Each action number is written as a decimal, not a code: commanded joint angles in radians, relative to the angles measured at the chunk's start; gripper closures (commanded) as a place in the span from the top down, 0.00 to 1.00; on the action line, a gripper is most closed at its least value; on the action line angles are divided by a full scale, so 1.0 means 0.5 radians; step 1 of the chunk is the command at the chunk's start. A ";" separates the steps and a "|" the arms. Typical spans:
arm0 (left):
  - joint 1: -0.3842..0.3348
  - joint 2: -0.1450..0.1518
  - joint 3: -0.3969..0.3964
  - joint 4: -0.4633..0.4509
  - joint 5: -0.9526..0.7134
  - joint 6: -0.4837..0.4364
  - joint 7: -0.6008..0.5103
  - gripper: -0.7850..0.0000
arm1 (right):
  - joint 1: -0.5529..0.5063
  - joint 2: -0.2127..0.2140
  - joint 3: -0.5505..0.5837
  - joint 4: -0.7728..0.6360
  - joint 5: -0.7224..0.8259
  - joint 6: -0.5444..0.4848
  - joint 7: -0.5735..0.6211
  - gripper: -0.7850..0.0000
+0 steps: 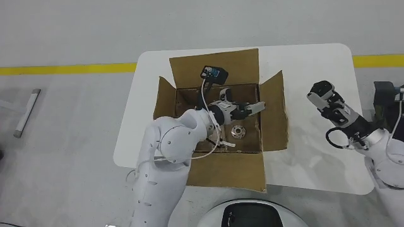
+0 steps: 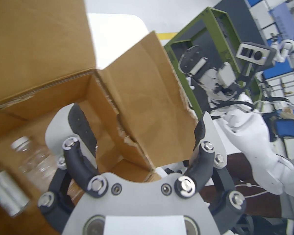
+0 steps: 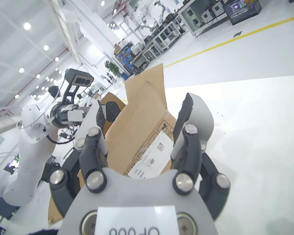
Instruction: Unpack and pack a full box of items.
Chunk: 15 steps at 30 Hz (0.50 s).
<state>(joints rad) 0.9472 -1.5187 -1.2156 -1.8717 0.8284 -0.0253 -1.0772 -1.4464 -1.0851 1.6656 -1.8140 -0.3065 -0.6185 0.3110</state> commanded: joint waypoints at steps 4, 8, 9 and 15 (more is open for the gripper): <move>0.113 0.051 -0.093 -0.105 0.476 0.010 -0.062 1.00 | 0.060 -0.002 -0.125 -0.111 -0.233 0.134 0.107 1.00; 0.147 0.073 -0.046 -0.108 0.820 -0.011 -0.077 1.00 | 0.101 -0.005 -0.217 -0.107 -0.380 0.225 0.162 0.49; 0.153 0.076 -0.032 -0.106 0.879 -0.009 -0.079 1.00 | 0.100 -0.005 -0.228 -0.097 -0.399 0.240 0.160 0.44; 0.173 0.085 0.031 -0.076 1.082 0.027 -0.083 1.00 | 0.032 -0.003 -0.208 -0.017 -0.393 0.281 0.145 0.00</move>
<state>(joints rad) 1.0327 -1.4768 -1.2040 -1.9145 1.3547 -0.0159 -1.1172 -1.4201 -1.0870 1.5566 -1.8300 -0.5083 -0.4792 0.3862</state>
